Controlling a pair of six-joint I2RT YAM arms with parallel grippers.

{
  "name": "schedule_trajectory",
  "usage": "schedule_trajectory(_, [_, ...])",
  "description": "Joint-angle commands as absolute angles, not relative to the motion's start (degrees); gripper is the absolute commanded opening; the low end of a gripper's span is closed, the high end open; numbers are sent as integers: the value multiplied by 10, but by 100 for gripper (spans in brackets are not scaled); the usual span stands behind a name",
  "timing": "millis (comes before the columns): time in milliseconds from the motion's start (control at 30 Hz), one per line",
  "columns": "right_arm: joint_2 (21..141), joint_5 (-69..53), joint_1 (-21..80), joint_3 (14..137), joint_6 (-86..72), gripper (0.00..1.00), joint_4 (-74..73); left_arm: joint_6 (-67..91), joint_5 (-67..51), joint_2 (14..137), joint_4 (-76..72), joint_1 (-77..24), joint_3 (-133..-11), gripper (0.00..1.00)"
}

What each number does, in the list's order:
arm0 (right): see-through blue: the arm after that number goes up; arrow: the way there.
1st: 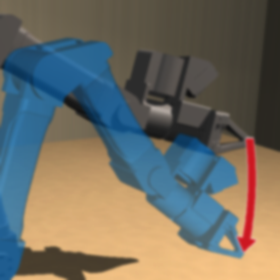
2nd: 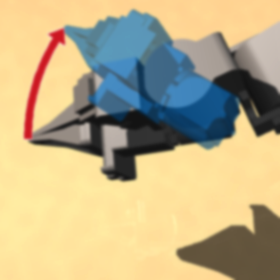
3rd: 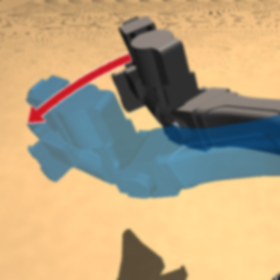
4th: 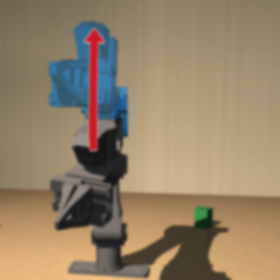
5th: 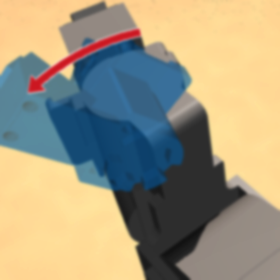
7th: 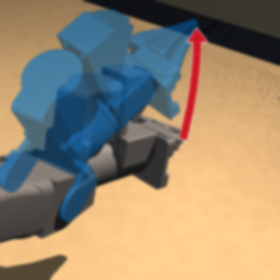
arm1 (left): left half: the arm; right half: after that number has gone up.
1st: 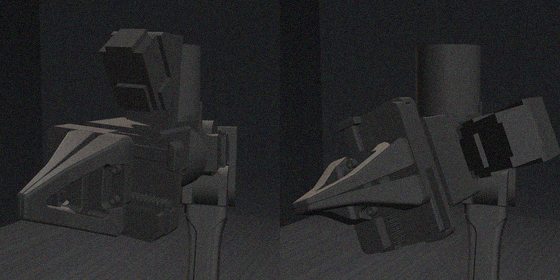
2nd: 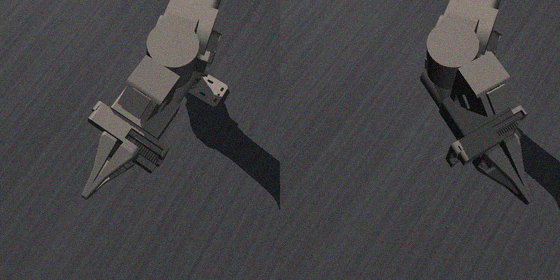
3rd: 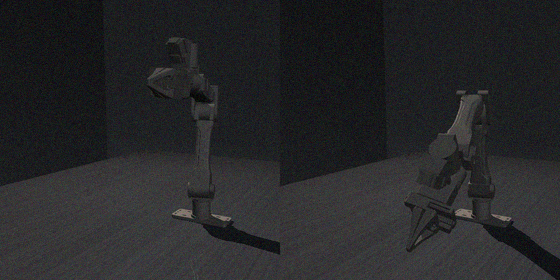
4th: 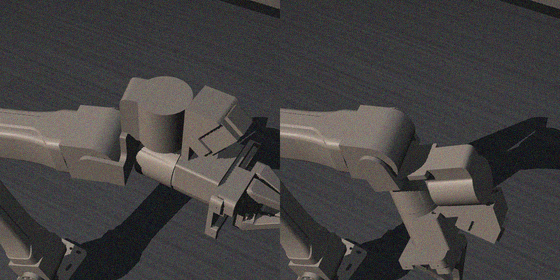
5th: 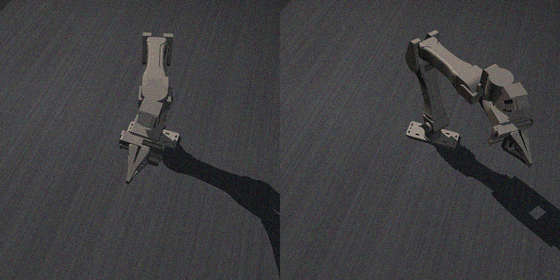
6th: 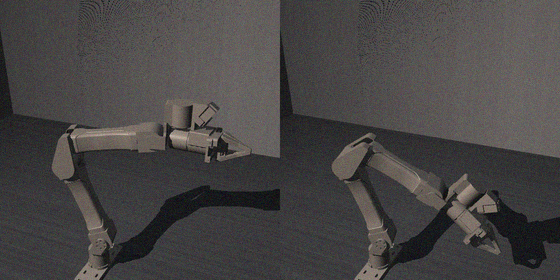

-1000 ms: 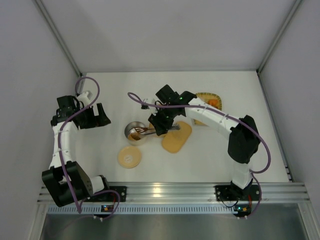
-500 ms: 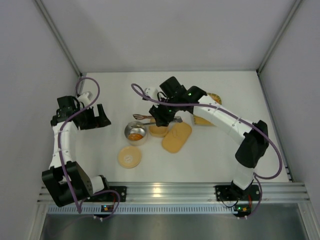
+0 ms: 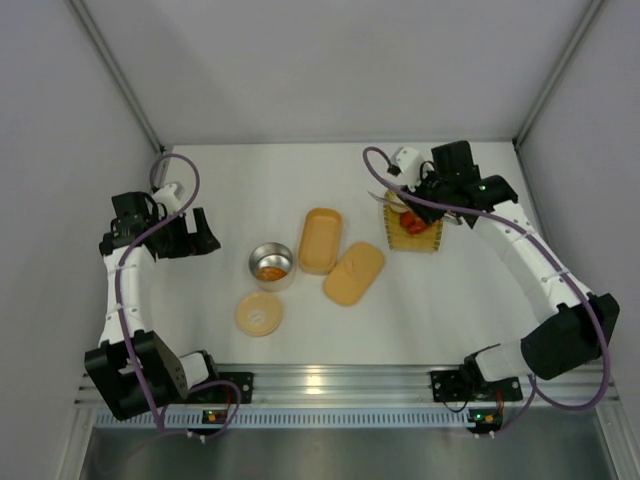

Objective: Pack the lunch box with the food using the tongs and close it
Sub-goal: Pick up the fake food from the plate.

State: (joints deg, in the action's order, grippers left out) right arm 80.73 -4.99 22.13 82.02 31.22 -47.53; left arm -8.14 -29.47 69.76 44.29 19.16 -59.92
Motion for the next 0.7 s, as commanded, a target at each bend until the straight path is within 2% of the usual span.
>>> schedule_trajectory(0, [768,-7,186,759,417,41,-403,-88,-300,687,445,196,-617,98])
schedule_trajectory(233, [744,32,157,665,498,41,-311,-91,-294,695,446,196,-613,98])
schedule_trajectory(667, [739,71,180,609,543,43,-229,-96,-288,701,442,195,-612,98])
